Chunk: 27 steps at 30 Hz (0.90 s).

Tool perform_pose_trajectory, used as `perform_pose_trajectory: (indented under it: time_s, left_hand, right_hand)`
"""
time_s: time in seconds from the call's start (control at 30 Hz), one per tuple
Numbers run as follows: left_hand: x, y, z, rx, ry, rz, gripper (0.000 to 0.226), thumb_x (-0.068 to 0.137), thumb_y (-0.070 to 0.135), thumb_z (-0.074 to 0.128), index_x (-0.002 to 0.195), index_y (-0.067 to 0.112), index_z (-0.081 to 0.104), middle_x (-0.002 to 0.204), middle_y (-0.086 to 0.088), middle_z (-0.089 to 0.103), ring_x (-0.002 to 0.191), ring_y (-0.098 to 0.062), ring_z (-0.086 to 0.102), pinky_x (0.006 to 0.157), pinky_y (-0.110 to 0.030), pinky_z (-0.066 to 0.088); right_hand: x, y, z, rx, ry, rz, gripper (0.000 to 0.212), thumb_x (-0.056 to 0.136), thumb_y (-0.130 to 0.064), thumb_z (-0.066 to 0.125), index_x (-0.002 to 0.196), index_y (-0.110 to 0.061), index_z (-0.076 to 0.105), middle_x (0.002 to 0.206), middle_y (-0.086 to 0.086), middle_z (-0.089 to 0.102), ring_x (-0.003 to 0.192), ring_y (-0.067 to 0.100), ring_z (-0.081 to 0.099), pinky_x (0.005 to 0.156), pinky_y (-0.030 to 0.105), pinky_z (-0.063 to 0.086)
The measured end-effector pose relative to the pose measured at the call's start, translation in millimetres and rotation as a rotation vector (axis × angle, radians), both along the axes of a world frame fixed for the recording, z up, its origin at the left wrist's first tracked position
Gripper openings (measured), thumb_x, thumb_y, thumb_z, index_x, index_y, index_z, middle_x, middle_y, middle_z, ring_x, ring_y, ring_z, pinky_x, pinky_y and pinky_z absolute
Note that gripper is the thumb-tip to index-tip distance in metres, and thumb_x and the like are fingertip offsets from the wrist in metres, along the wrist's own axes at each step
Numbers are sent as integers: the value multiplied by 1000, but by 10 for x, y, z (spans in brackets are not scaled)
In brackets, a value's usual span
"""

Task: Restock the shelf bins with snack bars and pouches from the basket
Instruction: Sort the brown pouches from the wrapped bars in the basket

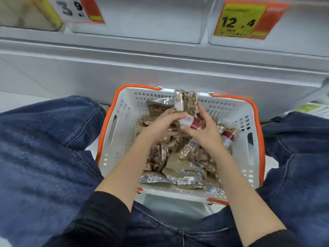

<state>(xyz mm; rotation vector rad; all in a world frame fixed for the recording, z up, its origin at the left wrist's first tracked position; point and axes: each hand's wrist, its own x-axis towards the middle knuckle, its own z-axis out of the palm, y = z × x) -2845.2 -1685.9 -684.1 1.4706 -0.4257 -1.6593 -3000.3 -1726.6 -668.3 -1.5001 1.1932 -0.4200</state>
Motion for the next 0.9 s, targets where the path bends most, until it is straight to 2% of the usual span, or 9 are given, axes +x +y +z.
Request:
perform_pose_trajectory:
  time_s: [0.1, 0.2, 0.33, 0.47, 0.57, 0.63, 0.7, 0.8, 0.9]
  left_hand:
    - [-467, -277, 115, -36, -146, -144, 50, 85, 44, 64, 129, 23, 51, 123, 7, 61, 103, -14, 62, 83, -29, 53]
    - [-805, -330, -82, -97, -504, -320, 66, 89, 34, 63, 144, 19, 29, 131, -2, 54, 113, -20, 54, 91, -31, 44]
    - [-859, -156, -467, -101, -775, -678, 60, 93, 21, 56, 147, 16, 28, 136, -12, 51, 123, -30, 48, 105, -40, 37]
    - [-428, 138, -583, -58, -829, -527, 59, 94, 11, 53, 148, 16, 29, 150, -9, 34, 138, -27, 32, 114, -38, 27]
    - [139, 502, -795, 159, -975, -317, 54, 84, 11, 61, 136, 8, 44, 129, -14, 54, 116, -34, 53, 93, -40, 46]
    - [430, 765, -898, 327, -1010, -243, 54, 77, 14, 68, 127, 7, 49, 114, -13, 61, 104, -33, 59, 80, -36, 49]
    - [547, 956, -946, 446, -973, -225, 66, 73, 15, 77, 130, 4, 45, 118, -16, 58, 108, -34, 57, 87, -40, 48]
    - [553, 1083, -1012, 428, -830, -235, 82, 65, 22, 86, 133, 9, 43, 125, -14, 57, 114, -30, 53, 97, -38, 43]
    - [543, 1080, -1078, 426, -564, -294, 97, 64, 27, 87, 142, 14, 31, 131, 0, 50, 120, -18, 46, 102, -29, 35]
  right_hand:
    - [-410, -152, -5, -108, 43, -151, 84, 73, -29, 81, 144, -37, 37, 143, -7, 42, 127, 11, 43, 101, 27, 39]
    - [-652, -95, -266, -336, 433, -197, 70, 83, -28, 72, 145, -26, 39, 154, 10, 27, 141, 28, 26, 112, 38, 28]
    - [-758, 87, -559, -203, 750, -22, 86, 91, -23, 57, 152, -37, -3, 161, 7, -8, 145, 39, -10, 116, 53, 8]
    - [-658, 8, -423, -103, 902, 12, 94, 88, -30, 57, 150, -34, -15, 158, 5, -23, 142, 40, -22, 114, 60, 1]
    - [-404, 8, -324, -241, 925, 27, 102, 83, -30, 61, 150, -31, -17, 157, 7, -27, 141, 38, -26, 109, 61, -11]
    - [-162, 79, -302, -469, 787, 86, 98, 81, -15, 60, 152, -26, -7, 158, 6, -20, 144, 30, -22, 114, 52, -11]
    - [87, 194, -346, -606, 592, 228, 89, 82, -2, 55, 153, -24, 7, 160, 3, -9, 147, 22, -12, 120, 45, 3]
    - [395, 401, -535, -427, 381, 557, 81, 87, -5, 56, 152, -30, 14, 161, -2, 3, 133, 21, 42, 97, 34, 48]
    - [604, 531, -834, -110, 362, 702, 91, 85, -21, 68, 150, -39, 7, 160, 4, 13, 119, 26, 54, 94, 39, 50]
